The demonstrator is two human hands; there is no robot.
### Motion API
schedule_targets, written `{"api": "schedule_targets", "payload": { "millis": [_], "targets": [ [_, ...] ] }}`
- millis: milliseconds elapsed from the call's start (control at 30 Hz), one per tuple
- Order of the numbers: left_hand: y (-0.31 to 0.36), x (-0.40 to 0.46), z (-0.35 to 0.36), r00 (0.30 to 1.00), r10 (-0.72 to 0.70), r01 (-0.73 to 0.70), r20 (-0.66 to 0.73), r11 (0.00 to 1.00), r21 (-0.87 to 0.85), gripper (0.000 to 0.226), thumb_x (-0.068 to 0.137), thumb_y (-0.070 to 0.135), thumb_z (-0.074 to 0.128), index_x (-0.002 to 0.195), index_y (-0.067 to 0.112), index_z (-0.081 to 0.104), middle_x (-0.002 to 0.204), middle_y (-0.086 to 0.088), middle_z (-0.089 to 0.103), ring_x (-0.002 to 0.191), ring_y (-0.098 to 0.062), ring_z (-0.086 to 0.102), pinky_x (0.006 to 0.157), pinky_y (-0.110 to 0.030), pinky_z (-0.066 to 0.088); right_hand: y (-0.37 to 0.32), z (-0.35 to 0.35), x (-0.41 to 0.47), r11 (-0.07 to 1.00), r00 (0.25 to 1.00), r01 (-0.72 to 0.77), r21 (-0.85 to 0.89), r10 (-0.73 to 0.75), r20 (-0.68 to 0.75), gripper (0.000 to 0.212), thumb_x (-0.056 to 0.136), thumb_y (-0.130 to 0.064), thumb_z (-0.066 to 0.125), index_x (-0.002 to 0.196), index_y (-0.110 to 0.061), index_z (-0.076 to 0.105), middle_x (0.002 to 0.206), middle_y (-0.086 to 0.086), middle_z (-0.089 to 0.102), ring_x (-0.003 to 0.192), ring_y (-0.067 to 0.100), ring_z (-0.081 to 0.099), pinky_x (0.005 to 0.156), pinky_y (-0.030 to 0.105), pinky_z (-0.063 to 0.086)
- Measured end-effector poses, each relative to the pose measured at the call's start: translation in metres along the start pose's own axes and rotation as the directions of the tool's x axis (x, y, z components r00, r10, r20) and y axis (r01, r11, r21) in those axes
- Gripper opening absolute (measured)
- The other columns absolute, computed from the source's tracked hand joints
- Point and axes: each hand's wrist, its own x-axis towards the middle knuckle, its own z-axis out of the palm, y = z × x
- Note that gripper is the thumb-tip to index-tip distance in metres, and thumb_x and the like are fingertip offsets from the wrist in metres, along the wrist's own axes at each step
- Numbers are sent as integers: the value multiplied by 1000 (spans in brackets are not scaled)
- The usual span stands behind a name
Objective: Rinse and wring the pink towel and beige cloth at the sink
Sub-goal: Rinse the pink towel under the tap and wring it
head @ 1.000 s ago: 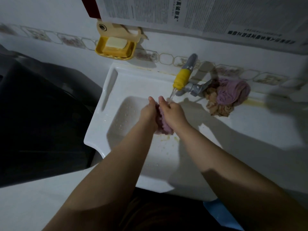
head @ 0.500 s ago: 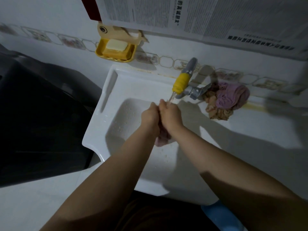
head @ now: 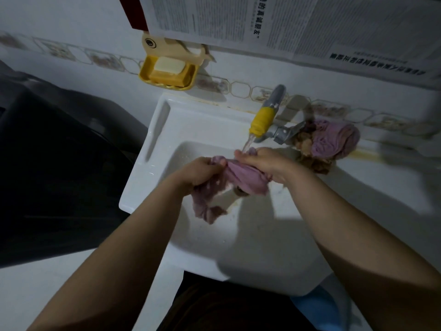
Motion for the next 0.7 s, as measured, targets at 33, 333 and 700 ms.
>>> {"api": "schedule_targets", "payload": {
  "millis": [33,333,700],
  "targets": [
    [-1,3,-3,999,16,-21,-46,994,-107,32,99,27,49,89,0,65,92,-22,68,83,-32,67,80,-36,54,6,-5,-2,999,995,14,-52,-8,100,47,78,-58,65,87,-12,63,51,-4,58,41,8,50,39,18,35],
    [1,17,17,961,-33,-87,-275,907,-413,39,101,24,41,77,14,70,53,-13,52,41,-20,43,47,-35,49,38,9,4,814,1000,-14,581,-1,26,24,94,-16,55,117,-8,58,92,9,66,79,18,65,88,47,48],
    [18,14,72,936,-341,188,-88,695,-694,43,90,50,54,74,12,65,66,-13,58,54,-23,55,55,-24,40,-15,54,10,985,880,94,-142,-149,-451,41,100,-37,35,99,-5,62,99,24,64,93,36,61,77,37,45]
  ]
}}
